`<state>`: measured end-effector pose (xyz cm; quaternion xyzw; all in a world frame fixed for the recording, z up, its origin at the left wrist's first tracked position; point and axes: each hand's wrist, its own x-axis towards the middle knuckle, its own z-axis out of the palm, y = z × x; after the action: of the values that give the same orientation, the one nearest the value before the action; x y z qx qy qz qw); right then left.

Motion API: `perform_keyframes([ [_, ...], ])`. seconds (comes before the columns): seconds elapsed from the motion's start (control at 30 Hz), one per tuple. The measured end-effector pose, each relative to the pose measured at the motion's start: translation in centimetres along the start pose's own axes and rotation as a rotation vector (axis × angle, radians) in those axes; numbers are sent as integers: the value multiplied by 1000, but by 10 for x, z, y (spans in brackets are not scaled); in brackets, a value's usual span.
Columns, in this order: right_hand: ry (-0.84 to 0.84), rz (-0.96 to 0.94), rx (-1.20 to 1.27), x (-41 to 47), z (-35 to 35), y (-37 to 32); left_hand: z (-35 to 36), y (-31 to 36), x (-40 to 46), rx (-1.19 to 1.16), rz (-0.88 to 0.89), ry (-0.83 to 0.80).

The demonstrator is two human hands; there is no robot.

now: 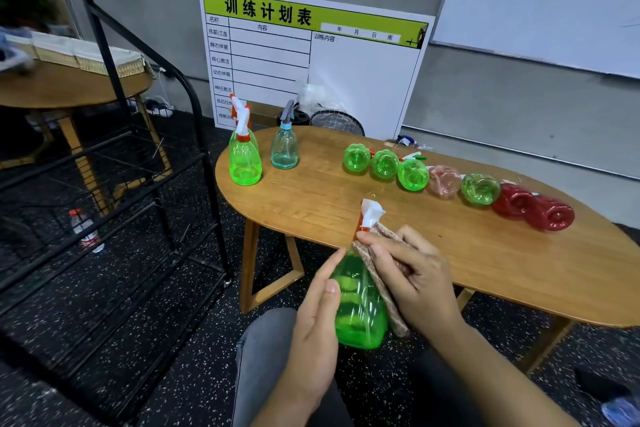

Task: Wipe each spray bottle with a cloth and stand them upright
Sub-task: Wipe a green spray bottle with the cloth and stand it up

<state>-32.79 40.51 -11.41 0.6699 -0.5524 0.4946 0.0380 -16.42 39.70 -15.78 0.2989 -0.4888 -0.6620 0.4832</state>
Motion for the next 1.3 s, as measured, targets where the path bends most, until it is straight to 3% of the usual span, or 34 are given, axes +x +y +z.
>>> perform_keyframes([
  [0.33, 28, 60, 112, 1, -3, -3, 0, 7, -5, -23, -9, -100],
  [0.57, 77, 110, 141, 4, -5, -2, -1, 5, -2, -98, -21, -75],
  [0.83, 6, 118, 96, -2, 6, -10, -5, -7, 1, 12, 36, -68],
  [0.93, -6, 25, 40, -14, 9, -18, -2, -2, 0, -24, 41, -15],
  [1.13, -176, -462, -199, -40, 1, -17, 1, 4, -3, -62, -16, -16],
  [1.23, -174, -459, -197, -30, -5, -13, 3, 5, -3, -44, -20, 3],
  [1.3, -114, -303, -160, -16, -7, -8, 3, 2, -2, -30, -5, 10],
])
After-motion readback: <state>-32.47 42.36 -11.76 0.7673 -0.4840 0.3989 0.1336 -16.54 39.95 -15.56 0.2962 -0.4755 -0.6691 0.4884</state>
